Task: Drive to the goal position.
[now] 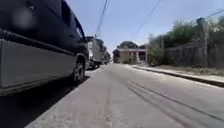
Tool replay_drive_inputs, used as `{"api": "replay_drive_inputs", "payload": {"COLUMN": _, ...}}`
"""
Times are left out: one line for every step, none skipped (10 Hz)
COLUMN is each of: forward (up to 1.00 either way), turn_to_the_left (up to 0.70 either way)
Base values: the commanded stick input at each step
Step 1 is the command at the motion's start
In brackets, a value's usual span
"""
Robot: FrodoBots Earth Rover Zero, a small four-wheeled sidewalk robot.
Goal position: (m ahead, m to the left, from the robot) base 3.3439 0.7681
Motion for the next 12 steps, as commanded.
{"api": "replay_drive_inputs", "payload": {"forward": 1.00, "turn_to_the_left": 0.00}}
{"api": "replay_drive_inputs", "payload": {"forward": 1.00, "turn_to_the_left": 0.00}}
{"api": "replay_drive_inputs", "payload": {"forward": 1.00, "turn_to_the_left": 0.00}}
{"api": "replay_drive_inputs", "payload": {"forward": 1.00, "turn_to_the_left": 0.00}}
{"api": "replay_drive_inputs", "payload": {"forward": 1.00, "turn_to_the_left": 0.00}}
{"api": "replay_drive_inputs", "payload": {"forward": 1.00, "turn_to_the_left": 0.00}}
{"api": "replay_drive_inputs", "payload": {"forward": 1.00, "turn_to_the_left": 0.00}}
{"api": "replay_drive_inputs", "payload": {"forward": 1.00, "turn_to_the_left": 0.00}}
{"api": "replay_drive_inputs", "payload": {"forward": 1.00, "turn_to_the_left": 0.00}}
{"api": "replay_drive_inputs", "payload": {"forward": 1.00, "turn_to_the_left": 0.00}}
{"api": "replay_drive_inputs", "payload": {"forward": 1.00, "turn_to_the_left": 0.00}}
{"api": "replay_drive_inputs", "payload": {"forward": 1.00, "turn_to_the_left": 0.00}}
